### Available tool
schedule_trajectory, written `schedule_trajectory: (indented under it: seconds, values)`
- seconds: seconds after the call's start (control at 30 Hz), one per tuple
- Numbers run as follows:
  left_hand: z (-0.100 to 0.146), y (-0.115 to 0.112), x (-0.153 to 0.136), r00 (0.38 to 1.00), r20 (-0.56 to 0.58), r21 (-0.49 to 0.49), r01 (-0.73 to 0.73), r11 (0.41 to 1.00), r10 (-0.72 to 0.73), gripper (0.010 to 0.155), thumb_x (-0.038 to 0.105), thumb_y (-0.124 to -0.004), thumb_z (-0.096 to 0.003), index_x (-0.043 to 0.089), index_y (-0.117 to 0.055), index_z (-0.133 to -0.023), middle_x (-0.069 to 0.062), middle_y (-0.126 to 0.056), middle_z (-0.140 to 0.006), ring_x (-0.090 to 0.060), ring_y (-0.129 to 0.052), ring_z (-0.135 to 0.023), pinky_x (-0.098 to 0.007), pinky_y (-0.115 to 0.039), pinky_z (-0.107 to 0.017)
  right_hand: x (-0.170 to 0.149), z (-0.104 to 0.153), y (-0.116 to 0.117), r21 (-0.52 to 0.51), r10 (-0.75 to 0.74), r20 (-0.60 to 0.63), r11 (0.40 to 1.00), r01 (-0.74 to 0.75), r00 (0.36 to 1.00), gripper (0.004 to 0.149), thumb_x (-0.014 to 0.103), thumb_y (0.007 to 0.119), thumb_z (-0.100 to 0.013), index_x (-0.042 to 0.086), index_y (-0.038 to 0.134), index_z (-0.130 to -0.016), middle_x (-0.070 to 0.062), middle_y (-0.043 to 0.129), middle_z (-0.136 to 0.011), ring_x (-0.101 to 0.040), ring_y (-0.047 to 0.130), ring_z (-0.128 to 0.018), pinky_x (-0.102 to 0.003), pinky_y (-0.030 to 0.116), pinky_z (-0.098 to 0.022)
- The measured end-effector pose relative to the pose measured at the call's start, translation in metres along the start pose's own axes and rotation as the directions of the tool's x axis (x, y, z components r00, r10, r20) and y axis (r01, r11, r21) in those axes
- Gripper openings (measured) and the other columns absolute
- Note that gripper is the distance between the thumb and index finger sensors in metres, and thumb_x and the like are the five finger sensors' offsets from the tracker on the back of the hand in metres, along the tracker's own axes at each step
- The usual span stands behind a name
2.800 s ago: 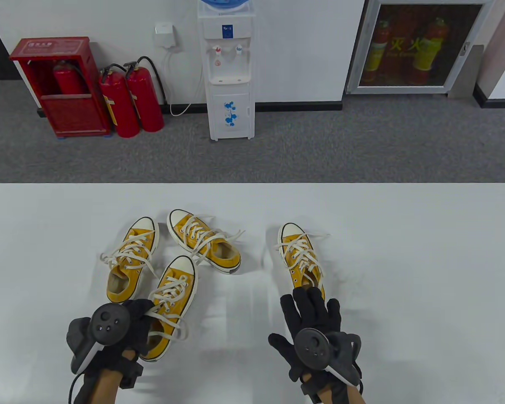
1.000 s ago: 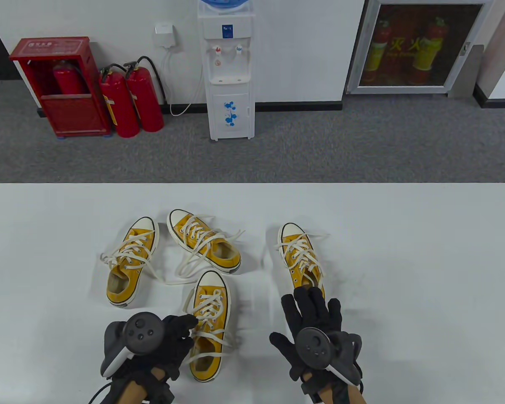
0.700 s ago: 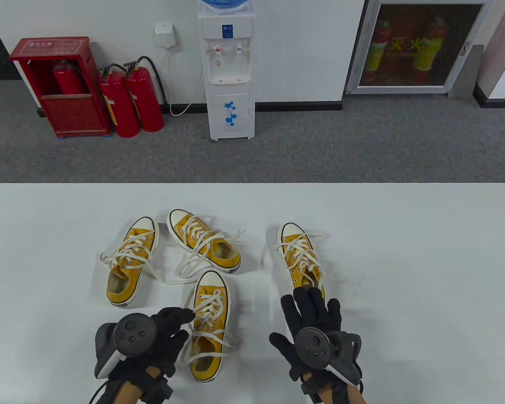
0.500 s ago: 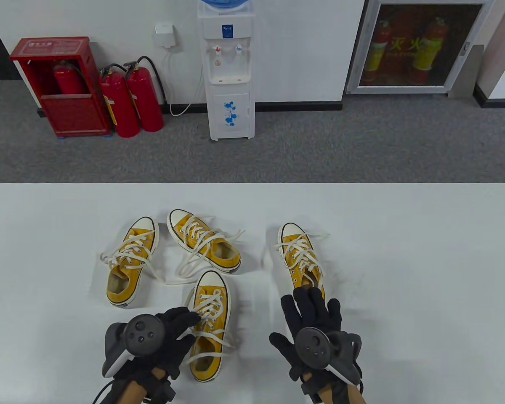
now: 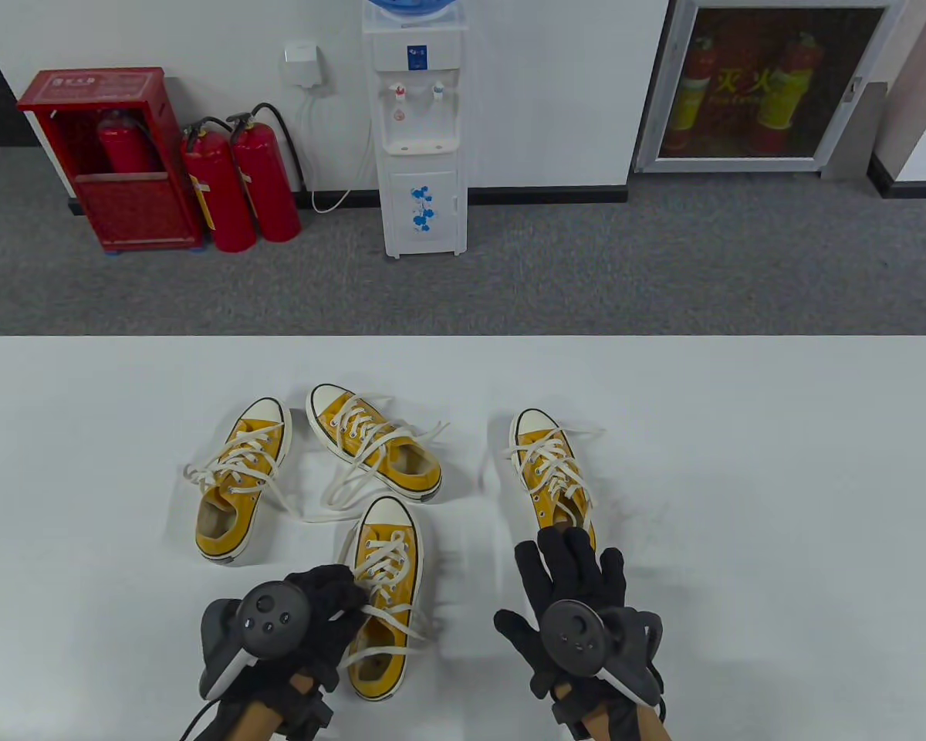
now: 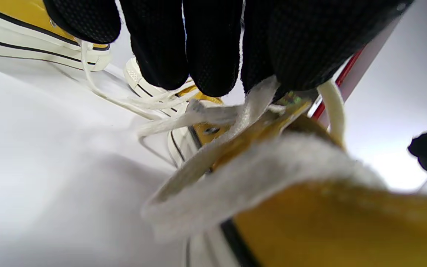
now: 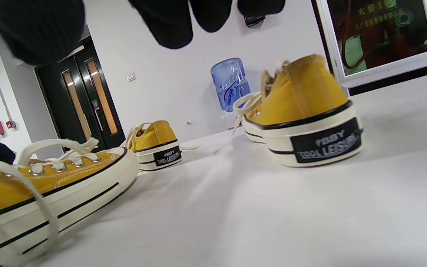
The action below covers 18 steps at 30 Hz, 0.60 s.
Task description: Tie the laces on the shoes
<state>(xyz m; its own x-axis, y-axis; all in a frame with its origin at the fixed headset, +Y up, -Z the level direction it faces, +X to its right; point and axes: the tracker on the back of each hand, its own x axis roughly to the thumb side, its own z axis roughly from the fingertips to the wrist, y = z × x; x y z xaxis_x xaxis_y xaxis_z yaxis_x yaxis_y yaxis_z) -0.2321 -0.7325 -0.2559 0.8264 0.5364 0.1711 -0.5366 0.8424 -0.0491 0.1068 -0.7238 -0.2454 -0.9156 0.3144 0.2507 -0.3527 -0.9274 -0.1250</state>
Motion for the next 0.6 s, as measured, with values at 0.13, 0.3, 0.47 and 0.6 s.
schedule_trajectory:
  seconds: [0.13,0.3,0.47,0.6]
  values:
    - [0.0,0.012,-0.008,0.985,-0.013,0.007,-0.17,0.985,0.17,0.039,0.044,-0.082,-0.0472,0.034,-0.084,-0.085,-0.001,-0.094,-0.097,-0.035,-0.097,-0.087,-0.068,-0.065,-0.069,0.0,0.0,0.0,0.0,-0.002,0.0,1.0,0.002,1.0,0.085,0.065,0.071,-0.039,0.023,0.05,-0.11,-0.005,0.029,-0.118,-0.042,0.03,-0.112,-0.074,0.019,-0.073]
    - [0.003,0.028,-0.024,0.886,-0.037,0.06,-0.46,0.886,0.463,0.04,0.043,-0.076,-0.0493,0.034,-0.076,-0.089,0.0,-0.099,-0.087,-0.033,-0.105,-0.079,-0.064,-0.075,-0.064,-0.001,0.0,0.0,-0.002,-0.005,0.0,1.0,0.005,1.0,0.085,0.065,0.071,-0.039,0.023,0.05,-0.11,-0.005,0.029,-0.118,-0.043,0.03,-0.112,-0.073,0.019,-0.073]
    - [0.005,0.039,-0.041,0.758,-0.043,0.097,-0.645,0.758,0.651,0.043,0.044,-0.07,-0.0506,0.031,-0.068,-0.091,0.002,-0.095,-0.08,-0.026,-0.112,-0.067,-0.057,-0.085,-0.056,-0.001,0.0,0.001,0.001,-0.007,0.0,1.0,0.007,1.0,0.085,0.065,0.071,-0.039,0.023,0.05,-0.11,-0.005,0.029,-0.118,-0.043,0.03,-0.112,-0.074,0.02,-0.073]
    - [0.006,0.044,-0.051,0.666,-0.053,0.124,-0.735,0.667,0.744,0.044,0.043,-0.067,-0.0509,0.028,-0.063,-0.092,0.003,-0.091,-0.078,-0.017,-0.115,-0.048,-0.05,-0.094,-0.045,-0.001,0.0,0.001,0.003,-0.012,-0.002,1.0,0.012,1.0,0.085,0.065,0.071,-0.039,0.023,0.05,-0.11,-0.005,0.029,-0.118,-0.043,0.03,-0.112,-0.074,0.02,-0.073]
